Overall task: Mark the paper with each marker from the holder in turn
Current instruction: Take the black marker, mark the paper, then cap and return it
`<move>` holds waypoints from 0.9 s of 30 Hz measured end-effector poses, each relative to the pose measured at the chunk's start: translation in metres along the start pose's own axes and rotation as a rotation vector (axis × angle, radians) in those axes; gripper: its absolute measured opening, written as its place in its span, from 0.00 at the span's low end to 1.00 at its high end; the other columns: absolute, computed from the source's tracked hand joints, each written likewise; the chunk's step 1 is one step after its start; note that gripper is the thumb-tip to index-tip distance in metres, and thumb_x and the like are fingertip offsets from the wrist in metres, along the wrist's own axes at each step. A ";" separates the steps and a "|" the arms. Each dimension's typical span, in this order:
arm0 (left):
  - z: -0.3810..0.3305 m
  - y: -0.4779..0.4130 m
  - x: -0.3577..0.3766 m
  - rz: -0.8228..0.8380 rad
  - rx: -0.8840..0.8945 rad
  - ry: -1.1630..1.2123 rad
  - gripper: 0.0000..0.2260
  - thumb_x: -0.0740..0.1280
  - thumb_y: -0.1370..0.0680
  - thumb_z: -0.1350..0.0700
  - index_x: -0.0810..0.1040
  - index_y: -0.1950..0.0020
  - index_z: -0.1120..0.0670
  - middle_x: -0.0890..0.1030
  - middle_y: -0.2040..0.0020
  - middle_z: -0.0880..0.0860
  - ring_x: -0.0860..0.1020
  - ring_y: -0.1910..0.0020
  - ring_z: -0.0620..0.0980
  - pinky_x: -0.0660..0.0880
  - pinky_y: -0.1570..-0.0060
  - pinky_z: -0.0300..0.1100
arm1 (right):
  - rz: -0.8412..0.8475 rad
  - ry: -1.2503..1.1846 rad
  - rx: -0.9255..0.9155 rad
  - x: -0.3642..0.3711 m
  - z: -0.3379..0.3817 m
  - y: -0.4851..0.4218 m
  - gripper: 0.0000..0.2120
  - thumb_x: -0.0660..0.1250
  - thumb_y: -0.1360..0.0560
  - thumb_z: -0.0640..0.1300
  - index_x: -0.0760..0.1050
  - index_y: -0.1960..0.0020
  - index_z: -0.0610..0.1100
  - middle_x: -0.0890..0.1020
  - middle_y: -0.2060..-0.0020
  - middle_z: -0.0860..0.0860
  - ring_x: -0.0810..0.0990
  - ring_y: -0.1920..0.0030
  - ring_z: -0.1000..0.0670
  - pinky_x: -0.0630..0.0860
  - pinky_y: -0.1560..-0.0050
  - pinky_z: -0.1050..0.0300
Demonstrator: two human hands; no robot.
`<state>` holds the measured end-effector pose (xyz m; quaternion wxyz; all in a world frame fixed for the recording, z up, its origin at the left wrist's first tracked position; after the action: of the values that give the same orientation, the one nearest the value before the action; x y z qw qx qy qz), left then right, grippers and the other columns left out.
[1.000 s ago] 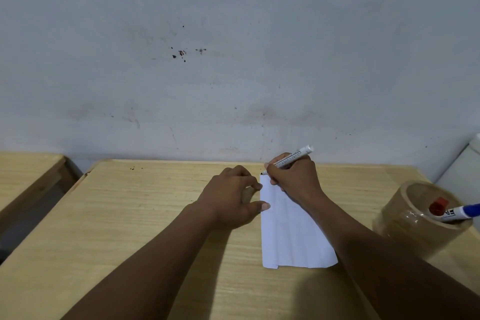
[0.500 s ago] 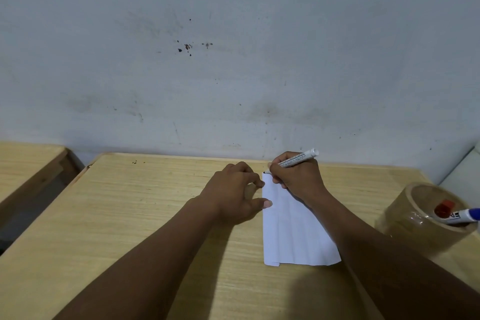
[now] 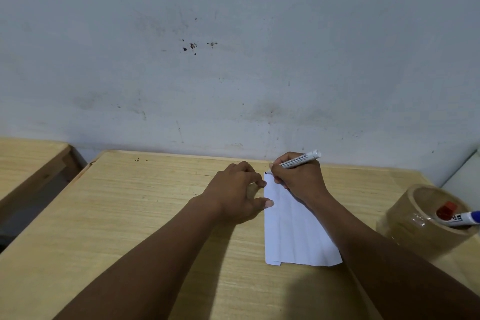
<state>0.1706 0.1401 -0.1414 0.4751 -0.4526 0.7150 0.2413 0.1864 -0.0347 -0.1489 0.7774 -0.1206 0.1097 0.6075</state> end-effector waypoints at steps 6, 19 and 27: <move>0.000 0.000 0.000 0.001 -0.002 -0.004 0.26 0.70 0.29 0.33 0.80 0.37 0.44 0.76 0.38 0.46 0.73 0.38 0.48 0.75 0.41 0.50 | 0.036 -0.074 0.001 0.001 -0.001 0.000 0.04 0.74 0.31 0.40 0.84 0.61 0.39 0.85 0.69 0.40 0.80 0.71 0.47 0.76 0.67 0.53; 0.006 0.007 -0.031 0.054 -0.152 0.109 0.31 0.76 0.29 0.42 0.74 0.28 0.48 0.78 0.33 0.48 0.76 0.34 0.49 0.72 0.37 0.42 | -0.060 -0.455 0.240 -0.021 0.020 -0.003 0.03 0.69 0.26 0.41 0.78 0.58 0.43 0.79 0.69 0.45 0.73 0.75 0.50 0.63 0.75 0.62; 0.022 0.043 -0.041 -0.013 -0.209 -0.017 0.13 0.72 0.25 0.48 0.84 0.41 0.45 0.78 0.49 0.46 0.78 0.45 0.49 0.77 0.48 0.44 | -0.007 -0.560 0.212 -0.037 0.068 0.015 0.01 0.70 0.22 0.36 0.78 0.52 0.41 0.79 0.66 0.44 0.75 0.77 0.53 0.67 0.78 0.64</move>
<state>0.1489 0.1943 -0.1175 0.4328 -0.5024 0.6790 0.3151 0.1644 -0.0437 -0.0732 0.7878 0.1333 -0.0465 0.5995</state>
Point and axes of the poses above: each hand's wrist, its own y-axis away from the middle knuckle, its own x-axis out of the palm, z = x × y, the point moved 7 cm from there along -y, towards the middle knuckle
